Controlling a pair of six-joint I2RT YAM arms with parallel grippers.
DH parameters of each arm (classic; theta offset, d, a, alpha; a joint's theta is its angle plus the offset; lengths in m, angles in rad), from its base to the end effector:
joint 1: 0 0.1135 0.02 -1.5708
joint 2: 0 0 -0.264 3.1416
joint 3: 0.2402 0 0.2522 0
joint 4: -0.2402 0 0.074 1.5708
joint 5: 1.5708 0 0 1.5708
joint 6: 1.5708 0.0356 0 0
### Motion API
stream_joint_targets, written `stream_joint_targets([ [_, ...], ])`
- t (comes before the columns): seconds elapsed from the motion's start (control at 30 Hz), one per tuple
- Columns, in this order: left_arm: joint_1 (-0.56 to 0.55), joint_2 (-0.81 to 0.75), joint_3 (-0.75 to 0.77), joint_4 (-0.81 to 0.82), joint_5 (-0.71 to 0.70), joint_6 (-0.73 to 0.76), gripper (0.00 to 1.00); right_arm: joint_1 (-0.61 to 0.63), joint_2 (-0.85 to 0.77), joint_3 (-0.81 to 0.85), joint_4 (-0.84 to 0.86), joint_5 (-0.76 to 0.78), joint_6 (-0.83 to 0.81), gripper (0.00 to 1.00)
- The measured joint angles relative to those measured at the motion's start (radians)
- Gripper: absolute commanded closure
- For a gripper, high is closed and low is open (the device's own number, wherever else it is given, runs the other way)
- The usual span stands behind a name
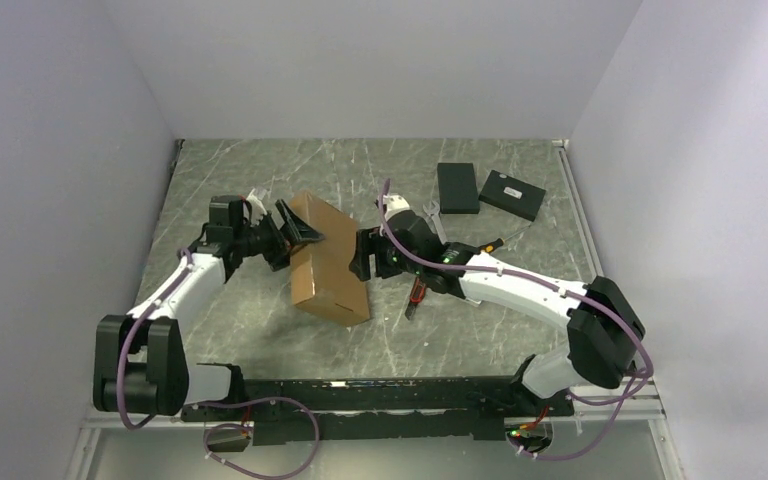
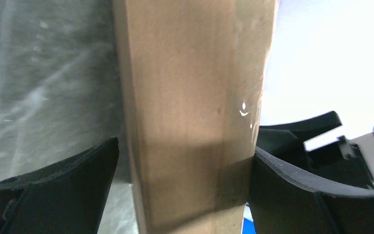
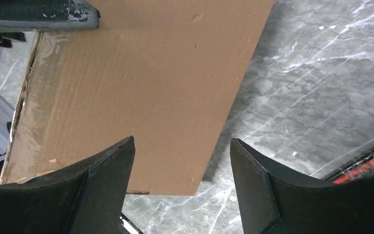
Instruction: Unpack the express box
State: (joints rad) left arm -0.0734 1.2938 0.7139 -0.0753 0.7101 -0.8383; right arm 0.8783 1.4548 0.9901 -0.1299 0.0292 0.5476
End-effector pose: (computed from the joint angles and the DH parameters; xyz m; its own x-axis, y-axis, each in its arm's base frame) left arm 0.2633 -0.0426 0.2219 -0.8310 -0.5042 -0.2349 -0.0699 0.5136 -0.8552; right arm 0.2090 0.2503 0.2582 -0.6979 -0.0261 -0.7158 -0.4574 0.7852 0.4173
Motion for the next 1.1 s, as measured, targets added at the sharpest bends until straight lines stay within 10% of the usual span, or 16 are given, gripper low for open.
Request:
stream_joint_targets([
  [0.4, 0.008, -0.177, 0.268, -0.59, -0.476, 0.336, 0.01, 0.043, 0.117, 0.065, -0.05, 0.006, -0.028, 0.24],
  [0.67, 0.022, -0.196, 0.274, -0.755, -0.597, 0.366, 0.19, 0.069, 0.178, 0.154, -0.057, -0.013, -0.034, 0.31],
  [0.83, 0.183, -0.162, 0.21, -0.742, -0.511, 0.373, 0.27, 0.07, 0.233, 0.212, -0.089, -0.006, -0.04, 0.29],
  [1.1, 0.291, -0.019, -0.031, -0.44, -0.13, 0.233, 0.11, 0.058, 0.256, 0.212, -0.105, -0.048, -0.031, 0.24],
])
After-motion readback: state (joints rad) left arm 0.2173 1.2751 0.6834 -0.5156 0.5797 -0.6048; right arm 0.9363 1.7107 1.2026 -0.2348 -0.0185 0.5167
